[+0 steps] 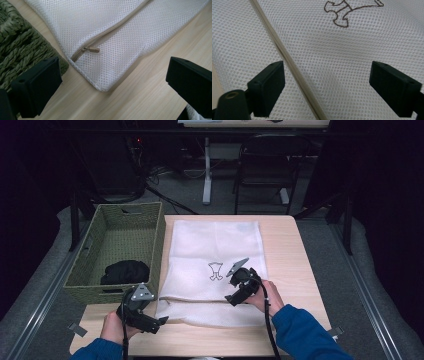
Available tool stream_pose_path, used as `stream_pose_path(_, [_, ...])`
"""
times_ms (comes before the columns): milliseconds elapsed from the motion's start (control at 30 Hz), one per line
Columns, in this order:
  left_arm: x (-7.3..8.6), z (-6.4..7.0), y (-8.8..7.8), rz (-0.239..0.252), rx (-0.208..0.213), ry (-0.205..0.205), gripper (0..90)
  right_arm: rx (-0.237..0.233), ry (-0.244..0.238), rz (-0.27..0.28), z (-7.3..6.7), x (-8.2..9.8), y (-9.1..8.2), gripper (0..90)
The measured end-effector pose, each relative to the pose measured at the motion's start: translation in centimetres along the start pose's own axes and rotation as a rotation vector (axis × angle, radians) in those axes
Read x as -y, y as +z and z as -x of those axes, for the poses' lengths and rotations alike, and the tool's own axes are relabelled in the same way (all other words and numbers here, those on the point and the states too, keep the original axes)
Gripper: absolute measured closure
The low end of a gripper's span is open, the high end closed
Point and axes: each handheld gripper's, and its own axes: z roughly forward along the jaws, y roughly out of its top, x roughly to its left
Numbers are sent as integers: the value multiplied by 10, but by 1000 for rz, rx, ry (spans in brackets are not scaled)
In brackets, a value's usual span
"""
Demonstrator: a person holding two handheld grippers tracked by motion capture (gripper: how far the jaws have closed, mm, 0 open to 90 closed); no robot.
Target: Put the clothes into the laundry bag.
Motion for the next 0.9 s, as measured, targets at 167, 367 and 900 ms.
stream_pose_path(167, [1,-2,2,-8,12,-2,4,-3,-8,-16,-1,-4,9,164])
stream_pose_path(367, [1,-2,7,-22,2,-17,3,-9,-33,-41,-4,-8,19,206])
stream_pose_path(900, [2,-2,15,-27,57,-1,3,-10,-82,-93,-11,-18,44,328])
